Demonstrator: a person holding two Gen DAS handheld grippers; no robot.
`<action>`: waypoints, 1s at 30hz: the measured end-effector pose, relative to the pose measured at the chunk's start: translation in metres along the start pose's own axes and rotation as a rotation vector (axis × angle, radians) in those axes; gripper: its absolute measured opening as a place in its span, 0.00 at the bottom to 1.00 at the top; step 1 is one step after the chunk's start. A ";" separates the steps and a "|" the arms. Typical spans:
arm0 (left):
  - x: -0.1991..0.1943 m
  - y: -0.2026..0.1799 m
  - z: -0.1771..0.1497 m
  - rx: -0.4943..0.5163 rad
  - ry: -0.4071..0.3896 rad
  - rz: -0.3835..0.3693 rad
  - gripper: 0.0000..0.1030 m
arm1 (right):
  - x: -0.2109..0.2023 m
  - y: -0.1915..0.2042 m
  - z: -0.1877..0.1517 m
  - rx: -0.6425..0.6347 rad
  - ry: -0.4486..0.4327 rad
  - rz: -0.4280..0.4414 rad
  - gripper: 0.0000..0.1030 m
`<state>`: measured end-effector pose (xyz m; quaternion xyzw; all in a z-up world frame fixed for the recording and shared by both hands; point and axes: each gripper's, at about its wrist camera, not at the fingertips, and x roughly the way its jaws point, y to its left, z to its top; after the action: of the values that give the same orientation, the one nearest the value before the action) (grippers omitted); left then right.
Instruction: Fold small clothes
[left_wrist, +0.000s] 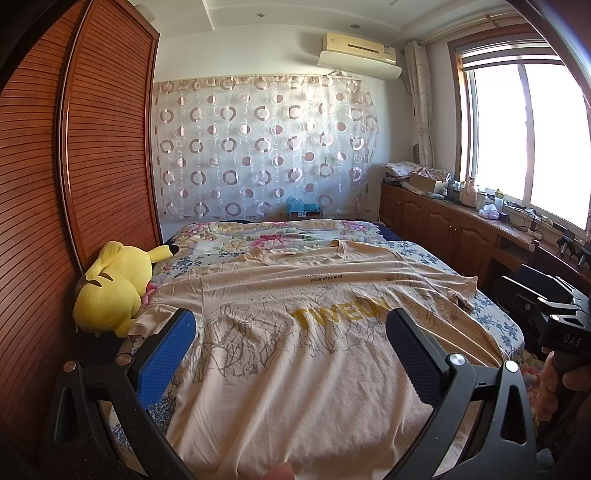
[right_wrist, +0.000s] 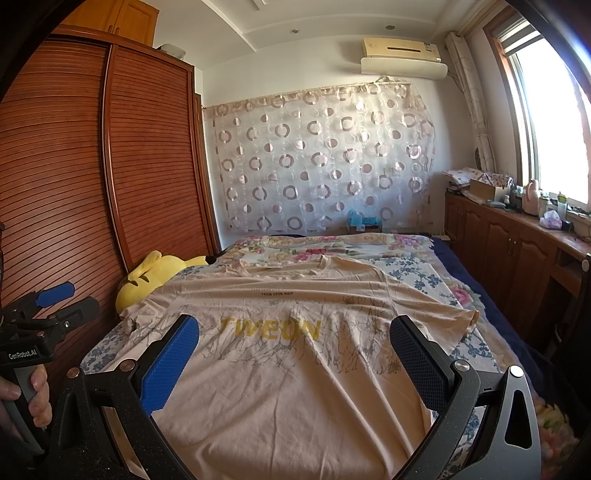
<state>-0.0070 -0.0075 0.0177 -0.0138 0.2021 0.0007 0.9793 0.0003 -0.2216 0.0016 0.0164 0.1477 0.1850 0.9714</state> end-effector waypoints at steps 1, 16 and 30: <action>0.000 0.000 0.000 0.001 0.001 0.000 1.00 | 0.000 0.000 0.000 0.000 0.000 0.001 1.00; 0.038 0.044 -0.015 -0.026 0.125 0.083 1.00 | 0.053 0.000 -0.014 -0.019 0.094 0.056 1.00; 0.067 0.124 -0.046 -0.112 0.188 0.158 1.00 | 0.098 0.000 -0.008 -0.088 0.139 0.121 1.00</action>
<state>0.0354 0.1151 -0.0545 -0.0525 0.2929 0.0879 0.9507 0.0852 -0.1860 -0.0334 -0.0303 0.2050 0.2502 0.9458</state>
